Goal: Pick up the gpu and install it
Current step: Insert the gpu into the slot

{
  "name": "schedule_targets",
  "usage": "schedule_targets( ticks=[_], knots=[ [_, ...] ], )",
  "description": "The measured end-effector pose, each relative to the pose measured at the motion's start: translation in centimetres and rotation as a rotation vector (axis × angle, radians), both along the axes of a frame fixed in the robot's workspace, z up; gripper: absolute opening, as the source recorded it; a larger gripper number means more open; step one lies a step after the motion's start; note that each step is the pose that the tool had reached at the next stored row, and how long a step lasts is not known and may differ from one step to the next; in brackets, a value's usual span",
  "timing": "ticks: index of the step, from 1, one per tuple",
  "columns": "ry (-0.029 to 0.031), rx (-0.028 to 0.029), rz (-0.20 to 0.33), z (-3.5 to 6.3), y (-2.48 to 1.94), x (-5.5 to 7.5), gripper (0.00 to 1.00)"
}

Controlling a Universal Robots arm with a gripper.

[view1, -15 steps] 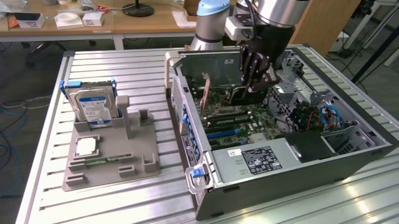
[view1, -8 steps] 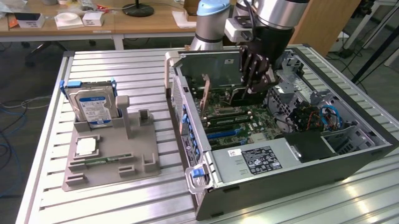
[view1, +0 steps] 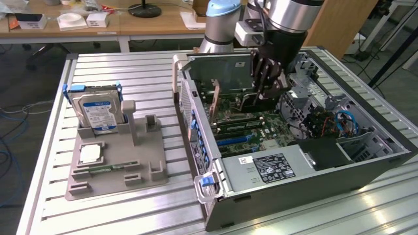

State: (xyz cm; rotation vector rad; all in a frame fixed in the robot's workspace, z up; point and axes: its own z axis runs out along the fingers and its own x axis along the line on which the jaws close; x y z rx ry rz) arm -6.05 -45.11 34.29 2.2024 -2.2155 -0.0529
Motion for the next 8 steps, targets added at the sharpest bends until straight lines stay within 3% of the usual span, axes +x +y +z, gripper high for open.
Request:
schedule_targets(
  ticks=[8],
  knots=[
    [-0.0001,0.0001,0.0,-0.35,0.0,0.0,0.26]
  ],
)
